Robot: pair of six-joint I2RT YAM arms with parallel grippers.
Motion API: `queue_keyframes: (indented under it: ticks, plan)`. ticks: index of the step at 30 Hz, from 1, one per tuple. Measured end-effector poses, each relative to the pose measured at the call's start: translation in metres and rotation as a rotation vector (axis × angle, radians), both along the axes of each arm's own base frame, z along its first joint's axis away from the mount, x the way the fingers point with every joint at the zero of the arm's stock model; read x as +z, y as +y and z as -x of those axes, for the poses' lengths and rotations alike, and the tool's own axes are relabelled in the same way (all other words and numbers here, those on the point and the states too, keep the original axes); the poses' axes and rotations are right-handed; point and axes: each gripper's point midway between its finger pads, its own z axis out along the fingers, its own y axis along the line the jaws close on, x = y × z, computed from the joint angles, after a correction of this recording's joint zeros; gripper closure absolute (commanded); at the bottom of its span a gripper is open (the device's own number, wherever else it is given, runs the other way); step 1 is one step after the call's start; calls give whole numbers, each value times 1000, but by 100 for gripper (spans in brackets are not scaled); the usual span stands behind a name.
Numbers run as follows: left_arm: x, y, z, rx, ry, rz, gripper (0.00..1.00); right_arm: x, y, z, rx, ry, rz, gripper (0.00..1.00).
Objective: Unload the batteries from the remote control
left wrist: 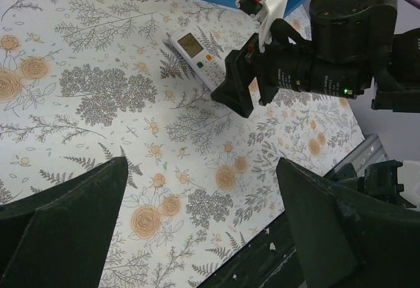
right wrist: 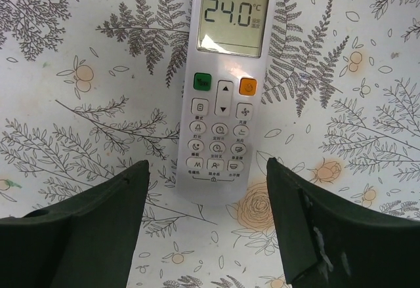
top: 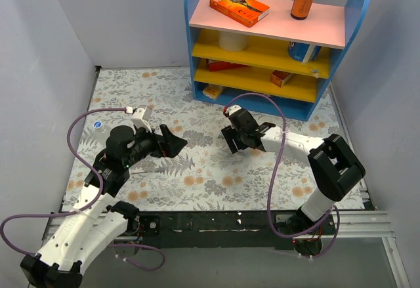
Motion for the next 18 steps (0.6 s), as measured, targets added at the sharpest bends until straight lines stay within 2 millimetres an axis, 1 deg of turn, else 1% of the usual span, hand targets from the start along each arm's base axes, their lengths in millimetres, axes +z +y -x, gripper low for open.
queue_keyframes:
  ticks: [6, 13, 16, 18]
  plan:
    - [1, 0, 0, 0, -3, 2, 2, -5, -2, -4, -5, -2, 14, 22]
    - [1, 0, 1, -3, -4, 2, 2, -19, -4, -6, -12, 21, 27, 28]
    - [2, -1, 2, -7, -8, 5, 2, -21, -5, -6, -15, 27, 30, 31]
    - [4, 0, 2, -9, -13, 8, 2, -22, -4, -6, -14, 28, 23, 34]
